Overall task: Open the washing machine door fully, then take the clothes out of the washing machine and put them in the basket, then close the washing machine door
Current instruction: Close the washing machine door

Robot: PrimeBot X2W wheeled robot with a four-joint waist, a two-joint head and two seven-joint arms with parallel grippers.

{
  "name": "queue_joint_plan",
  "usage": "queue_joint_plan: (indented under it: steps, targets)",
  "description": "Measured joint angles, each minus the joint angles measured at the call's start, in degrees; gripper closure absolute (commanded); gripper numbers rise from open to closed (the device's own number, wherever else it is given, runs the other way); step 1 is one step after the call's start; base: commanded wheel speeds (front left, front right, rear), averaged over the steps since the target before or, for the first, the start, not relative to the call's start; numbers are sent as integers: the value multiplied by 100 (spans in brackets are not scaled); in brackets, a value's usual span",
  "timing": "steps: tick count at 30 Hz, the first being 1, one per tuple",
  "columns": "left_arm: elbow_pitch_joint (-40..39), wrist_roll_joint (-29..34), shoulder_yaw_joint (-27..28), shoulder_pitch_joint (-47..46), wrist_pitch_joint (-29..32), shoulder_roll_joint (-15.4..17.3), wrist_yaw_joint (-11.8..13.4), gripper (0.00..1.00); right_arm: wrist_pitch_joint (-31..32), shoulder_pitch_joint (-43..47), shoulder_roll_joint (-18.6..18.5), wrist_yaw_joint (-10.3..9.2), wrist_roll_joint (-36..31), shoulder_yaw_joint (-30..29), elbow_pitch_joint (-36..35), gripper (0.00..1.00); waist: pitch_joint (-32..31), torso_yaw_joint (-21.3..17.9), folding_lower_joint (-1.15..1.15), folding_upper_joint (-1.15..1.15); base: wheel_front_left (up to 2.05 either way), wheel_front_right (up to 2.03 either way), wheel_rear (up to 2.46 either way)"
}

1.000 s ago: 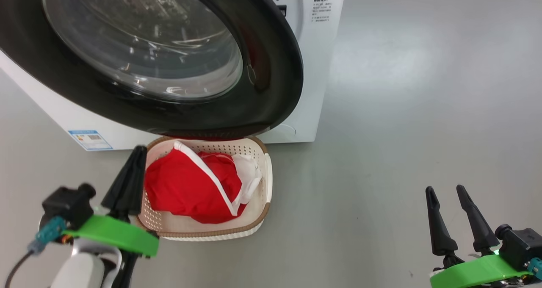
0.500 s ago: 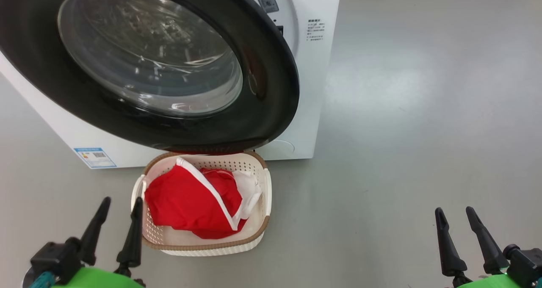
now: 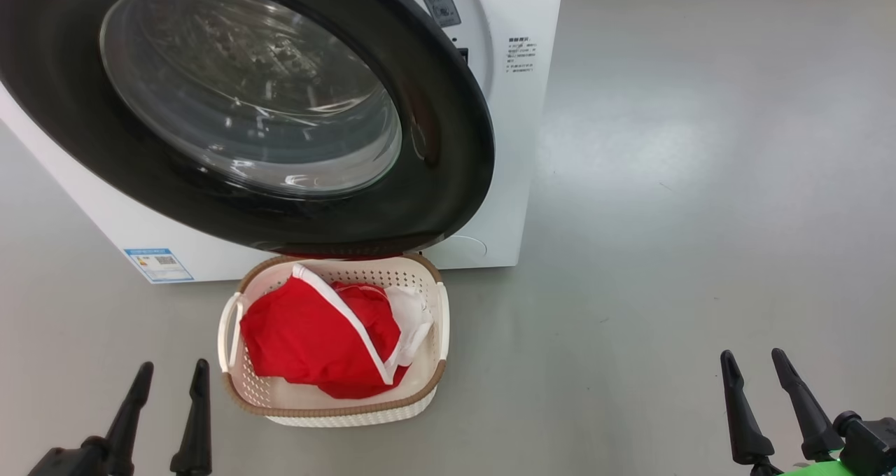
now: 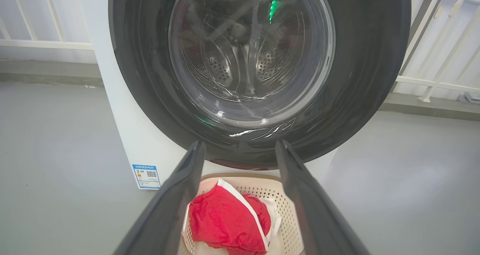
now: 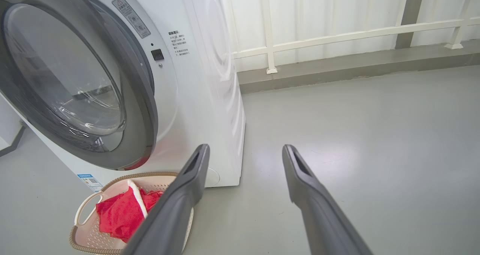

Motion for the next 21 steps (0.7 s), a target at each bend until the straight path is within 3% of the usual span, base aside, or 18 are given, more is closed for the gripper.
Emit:
queue_joint_plan:
  steps: [17, 18, 19, 21]
  targets:
    - [-96, 142, -5, 130, 0, -125, 0, 0, 0, 2, -9, 0, 0, -3, -25, 0, 26, 78, 0, 0, 0, 0, 0]
    - [-96, 142, -22, 127, 0, -130, 0, 0, 0, 2, -9, 0, 0, -1, -29, 20, 34, 97, 0, 0, 0, 0, 0]
    - [-96, 142, -44, 123, 0, -138, 0, 0, 0, 2, -9, 0, 0, 3, -30, 54, 43, 121, 0, 0, 0, 0, 0]
    - [-96, 142, -102, 115, 0, -169, 0, 0, 0, 1, -11, 0, 9, 38, -31, 88, 62, 179, 0, 0, 0, 0, 0]
